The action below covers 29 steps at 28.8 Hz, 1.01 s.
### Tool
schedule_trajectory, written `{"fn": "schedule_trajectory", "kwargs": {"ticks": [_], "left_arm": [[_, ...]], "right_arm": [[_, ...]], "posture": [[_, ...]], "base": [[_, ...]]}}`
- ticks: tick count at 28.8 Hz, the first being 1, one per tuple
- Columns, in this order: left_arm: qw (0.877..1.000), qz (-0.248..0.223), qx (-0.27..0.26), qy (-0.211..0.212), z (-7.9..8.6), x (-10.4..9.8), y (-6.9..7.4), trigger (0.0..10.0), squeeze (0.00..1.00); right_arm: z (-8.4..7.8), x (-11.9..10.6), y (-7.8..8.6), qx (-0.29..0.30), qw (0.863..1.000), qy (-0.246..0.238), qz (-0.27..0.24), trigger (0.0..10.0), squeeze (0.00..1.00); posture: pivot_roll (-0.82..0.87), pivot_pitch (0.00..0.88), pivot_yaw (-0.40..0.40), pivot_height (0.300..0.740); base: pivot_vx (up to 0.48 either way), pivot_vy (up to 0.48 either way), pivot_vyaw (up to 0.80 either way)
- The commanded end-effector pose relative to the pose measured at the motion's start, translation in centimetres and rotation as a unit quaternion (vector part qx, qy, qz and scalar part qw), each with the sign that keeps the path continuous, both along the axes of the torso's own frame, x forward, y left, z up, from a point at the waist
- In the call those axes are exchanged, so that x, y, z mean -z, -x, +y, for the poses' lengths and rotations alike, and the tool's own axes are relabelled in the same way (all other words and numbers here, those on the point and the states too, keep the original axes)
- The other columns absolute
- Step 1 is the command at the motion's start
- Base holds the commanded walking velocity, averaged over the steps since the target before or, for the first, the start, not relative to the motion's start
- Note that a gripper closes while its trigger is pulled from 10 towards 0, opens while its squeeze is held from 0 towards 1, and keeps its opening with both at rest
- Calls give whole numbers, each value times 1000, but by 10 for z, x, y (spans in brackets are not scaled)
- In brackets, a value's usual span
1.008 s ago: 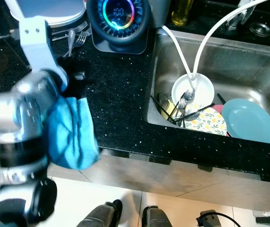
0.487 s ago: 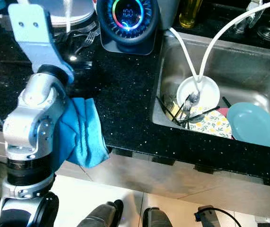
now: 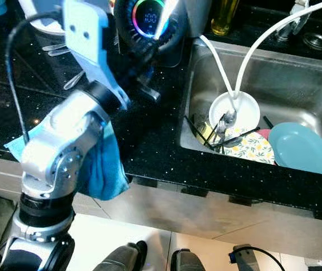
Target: Kitchen organization
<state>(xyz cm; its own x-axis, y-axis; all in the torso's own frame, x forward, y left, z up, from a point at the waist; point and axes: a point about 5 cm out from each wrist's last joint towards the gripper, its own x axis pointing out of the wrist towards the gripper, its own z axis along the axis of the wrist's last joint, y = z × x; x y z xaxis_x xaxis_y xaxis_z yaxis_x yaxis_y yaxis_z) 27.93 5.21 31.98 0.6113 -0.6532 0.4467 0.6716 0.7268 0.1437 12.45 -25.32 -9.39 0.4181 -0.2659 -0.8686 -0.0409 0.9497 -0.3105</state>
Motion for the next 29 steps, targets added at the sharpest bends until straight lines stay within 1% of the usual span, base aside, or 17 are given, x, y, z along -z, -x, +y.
{"fn": "schedule_trajectory", "kwargs": {"ticks": [1,2,3,4,5,6,10,12,15,17,18,20,21,23,24,28,29], "left_arm": [[999,-8,44,2,-7,0,9,10000,0],[999,-8,44,2,-7,0,9,10000,0],[998,-1,64,-3,-9,2,10,10000,0],[996,-2,89,-20,-11,5,12,10000,0],[996,-2,89,-20,-11,5,12,10000,0],[991,-3,130,-42,-13,9,16,10000,0],[987,6,150,-51,-12,16,11,10000,0],[983,15,171,-58,-14,20,9,10000,0],[982,18,175,-67,-15,23,8,10000,0],[982,27,165,-84,-18,29,0,10000,0],[982,27,165,-84,-18,29,0,10000,0],[983,31,144,-110,-23,38,-14,10000,0],[983,31,144,-110,-23,38,-14,10000,0],[981,29,141,-128,-29,43,-23,10000,0],[981,29,141,-128,-29,43,-23,10000,0],[980,28,141,-141,-43,49,-42,10000,0],[980,28,141,-141,-43,49,-42,10000,0]], "right_arm": [[-1,4,13,16,1000,-1,19,10000,0],[-1,4,13,16,1000,-1,19,10000,0],[-1,4,13,16,1000,-1,19,10000,0],[-1,4,13,17,1000,-1,19,10000,0],[-1,4,13,17,1000,-1,19,10000,0],[-1,4,13,18,1000,-1,19,10000,0],[-1,4,14,21,1000,-1,19,10000,0],[0,4,14,23,1000,-2,19,10000,0],[0,5,14,23,1000,-2,19,10000,0],[0,5,15,24,1000,-3,19,10000,0],[0,5,15,24,1000,-3,19,10000,0],[1,6,17,27,999,-4,20,10000,0],[1,6,17,27,999,-4,20,10000,0],[1,6,18,29,999,-4,20,10000,0],[1,6,18,29,999,-4,20,10000,0],[2,6,18,30,999,-5,20,10000,0],[2,6,18,30,999,-5,20,10000,0]], "posture": [[69,181,-34,740],[69,181,-34,740],[69,177,-34,740],[67,177,-34,740],[67,177,-34,740],[63,175,-30,740],[60,171,-30,740],[57,170,-27,740],[55,171,-26,740],[52,170,-25,740],[52,170,-25,740],[48,171,-23,740],[48,171,-23,740],[45,172,-22,740],[45,172,-22,740],[34,171,-16,740],[34,171,-16,740]], "base": [[0,0,0],[0,0,0],[0,0,0],[0,0,0],[0,0,0],[0,0,0],[0,0,0],[0,0,0],[0,0,0],[0,0,0],[0,0,0],[0,0,0],[0,0,0],[0,0,0],[0,0,0],[0,0,0],[0,0,0]]}}
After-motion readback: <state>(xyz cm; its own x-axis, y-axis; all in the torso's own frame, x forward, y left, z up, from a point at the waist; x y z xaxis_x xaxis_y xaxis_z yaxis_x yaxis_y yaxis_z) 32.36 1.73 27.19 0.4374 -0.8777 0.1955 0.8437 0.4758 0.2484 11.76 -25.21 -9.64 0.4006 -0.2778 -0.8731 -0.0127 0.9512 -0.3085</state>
